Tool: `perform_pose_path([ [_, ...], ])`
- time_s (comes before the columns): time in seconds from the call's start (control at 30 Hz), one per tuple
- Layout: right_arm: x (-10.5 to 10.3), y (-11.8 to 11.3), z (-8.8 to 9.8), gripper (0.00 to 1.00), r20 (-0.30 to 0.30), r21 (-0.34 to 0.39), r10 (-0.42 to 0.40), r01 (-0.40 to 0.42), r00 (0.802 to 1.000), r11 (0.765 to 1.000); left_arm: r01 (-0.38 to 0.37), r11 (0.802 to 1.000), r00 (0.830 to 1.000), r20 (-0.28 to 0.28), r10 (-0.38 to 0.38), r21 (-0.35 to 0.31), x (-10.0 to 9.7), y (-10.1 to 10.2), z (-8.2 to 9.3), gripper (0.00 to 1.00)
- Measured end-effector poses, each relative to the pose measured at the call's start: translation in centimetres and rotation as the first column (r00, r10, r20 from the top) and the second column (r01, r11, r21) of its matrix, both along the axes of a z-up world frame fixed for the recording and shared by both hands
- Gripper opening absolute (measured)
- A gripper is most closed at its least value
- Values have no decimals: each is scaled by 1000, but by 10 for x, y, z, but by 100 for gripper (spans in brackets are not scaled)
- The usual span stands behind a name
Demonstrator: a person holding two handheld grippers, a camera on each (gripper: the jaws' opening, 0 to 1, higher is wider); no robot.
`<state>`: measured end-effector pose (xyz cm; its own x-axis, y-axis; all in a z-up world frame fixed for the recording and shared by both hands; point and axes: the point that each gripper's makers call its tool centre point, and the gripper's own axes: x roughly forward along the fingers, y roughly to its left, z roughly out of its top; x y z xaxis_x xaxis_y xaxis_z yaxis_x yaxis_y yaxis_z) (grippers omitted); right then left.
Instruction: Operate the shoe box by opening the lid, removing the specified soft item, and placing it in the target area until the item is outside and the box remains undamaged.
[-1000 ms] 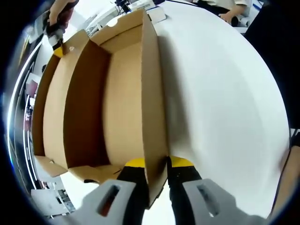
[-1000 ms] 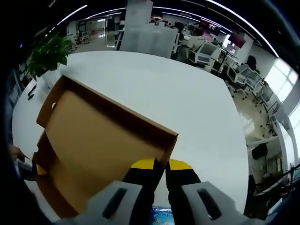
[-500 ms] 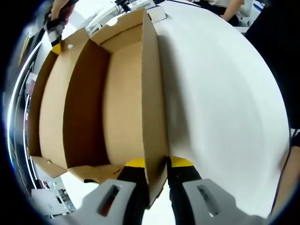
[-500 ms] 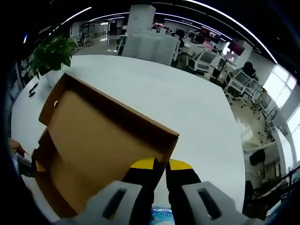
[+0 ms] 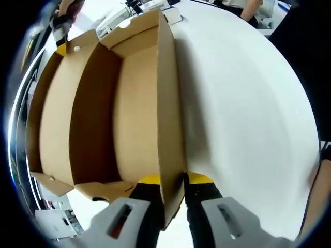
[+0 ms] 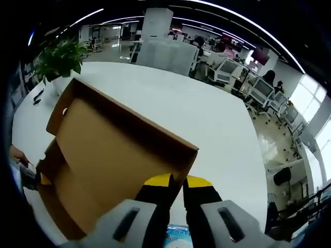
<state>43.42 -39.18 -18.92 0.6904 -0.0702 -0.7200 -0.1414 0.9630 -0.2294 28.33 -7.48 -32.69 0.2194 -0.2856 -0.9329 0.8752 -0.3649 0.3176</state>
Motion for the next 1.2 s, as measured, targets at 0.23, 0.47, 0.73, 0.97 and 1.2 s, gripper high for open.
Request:
perform_pose_path([
  [0.23,-8,2,11,6,25,-12,23,-23,999,1000,1,1000,1000,-1,-1,1,-1,0,0,13],
  [0.47,-11,3,15,6,34,-7,37,-36,999,999,0,1000,1000,-1,0,0,-1,-1,0,13],
  [0.73,-20,5,24,7,59,-22,62,-61,996,998,2,1000,1000,0,-2,0,0,-1,0,13],
  [0.97,-28,7,24,7,84,-42,72,-69,994,997,1,1000,1000,1,-1,2,0,-2,0,14],
  [1.2,-36,9,30,7,101,-48,89,-85,991,995,3,1000,1000,2,-3,2,0,-2,1,14],
])
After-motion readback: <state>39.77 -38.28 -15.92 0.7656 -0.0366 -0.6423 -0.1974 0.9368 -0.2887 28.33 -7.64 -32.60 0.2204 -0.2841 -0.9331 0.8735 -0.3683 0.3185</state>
